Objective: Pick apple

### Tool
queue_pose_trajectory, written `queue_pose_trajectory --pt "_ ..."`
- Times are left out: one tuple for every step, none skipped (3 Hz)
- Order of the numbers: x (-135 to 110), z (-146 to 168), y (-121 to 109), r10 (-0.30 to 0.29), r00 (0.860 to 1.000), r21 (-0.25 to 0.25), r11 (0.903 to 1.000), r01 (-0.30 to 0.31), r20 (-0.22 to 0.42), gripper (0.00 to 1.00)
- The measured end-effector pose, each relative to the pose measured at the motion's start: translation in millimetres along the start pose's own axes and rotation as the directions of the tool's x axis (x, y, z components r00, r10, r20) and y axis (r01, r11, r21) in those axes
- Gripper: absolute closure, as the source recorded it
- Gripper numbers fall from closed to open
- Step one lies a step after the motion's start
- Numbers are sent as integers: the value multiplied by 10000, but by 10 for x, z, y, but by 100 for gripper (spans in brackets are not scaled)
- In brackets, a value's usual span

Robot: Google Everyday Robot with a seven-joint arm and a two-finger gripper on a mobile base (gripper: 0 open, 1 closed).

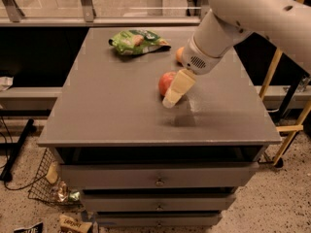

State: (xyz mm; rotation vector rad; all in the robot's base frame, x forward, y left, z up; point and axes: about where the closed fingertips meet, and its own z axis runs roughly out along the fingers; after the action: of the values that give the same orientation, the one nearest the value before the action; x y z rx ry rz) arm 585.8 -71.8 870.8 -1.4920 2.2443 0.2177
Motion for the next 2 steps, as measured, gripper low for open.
queue_pose_trajectory --pt "7 142 -32 118 9999 -159 9998 -119 -54 6" --pt "-73 200 -39 40 10000 -196 9998 -39 34 23"
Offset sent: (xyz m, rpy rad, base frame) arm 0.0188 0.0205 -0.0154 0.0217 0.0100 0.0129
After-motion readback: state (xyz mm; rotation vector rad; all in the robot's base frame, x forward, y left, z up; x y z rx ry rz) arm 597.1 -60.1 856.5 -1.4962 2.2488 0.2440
